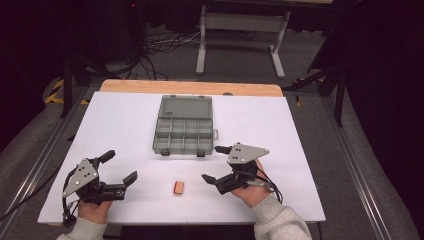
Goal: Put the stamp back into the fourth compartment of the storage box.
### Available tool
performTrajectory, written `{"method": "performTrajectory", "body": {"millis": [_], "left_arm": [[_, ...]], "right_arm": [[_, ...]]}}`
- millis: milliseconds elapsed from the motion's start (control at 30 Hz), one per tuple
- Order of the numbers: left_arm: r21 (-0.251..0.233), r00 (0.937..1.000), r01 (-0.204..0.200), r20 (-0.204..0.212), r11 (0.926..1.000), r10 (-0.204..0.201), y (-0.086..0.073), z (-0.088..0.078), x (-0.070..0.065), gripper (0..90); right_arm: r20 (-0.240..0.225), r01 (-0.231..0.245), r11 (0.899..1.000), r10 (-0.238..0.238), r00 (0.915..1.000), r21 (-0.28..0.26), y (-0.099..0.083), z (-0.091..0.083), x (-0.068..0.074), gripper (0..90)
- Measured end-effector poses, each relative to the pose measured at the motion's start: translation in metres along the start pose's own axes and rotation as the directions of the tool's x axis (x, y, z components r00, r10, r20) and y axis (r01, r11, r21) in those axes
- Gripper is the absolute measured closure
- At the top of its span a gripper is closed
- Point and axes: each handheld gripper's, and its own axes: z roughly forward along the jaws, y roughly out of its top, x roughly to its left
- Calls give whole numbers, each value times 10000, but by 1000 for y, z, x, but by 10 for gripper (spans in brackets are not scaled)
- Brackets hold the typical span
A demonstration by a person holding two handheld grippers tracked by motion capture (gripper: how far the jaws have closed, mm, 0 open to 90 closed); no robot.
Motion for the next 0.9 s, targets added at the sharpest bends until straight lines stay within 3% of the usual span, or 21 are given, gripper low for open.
{"method": "performTrajectory", "body": {"millis": [200,900], "left_arm": [[19,10000,35,-5,10000,-35,0,-1,-1,13],[-56,10000,43,-64,10000,-43,-2,1,-1,15]], "right_arm": [[-409,134,9994,-120,9991,334,9,15,4,85],[-974,632,9926,-531,9938,1032,21,43,11,88]]}}
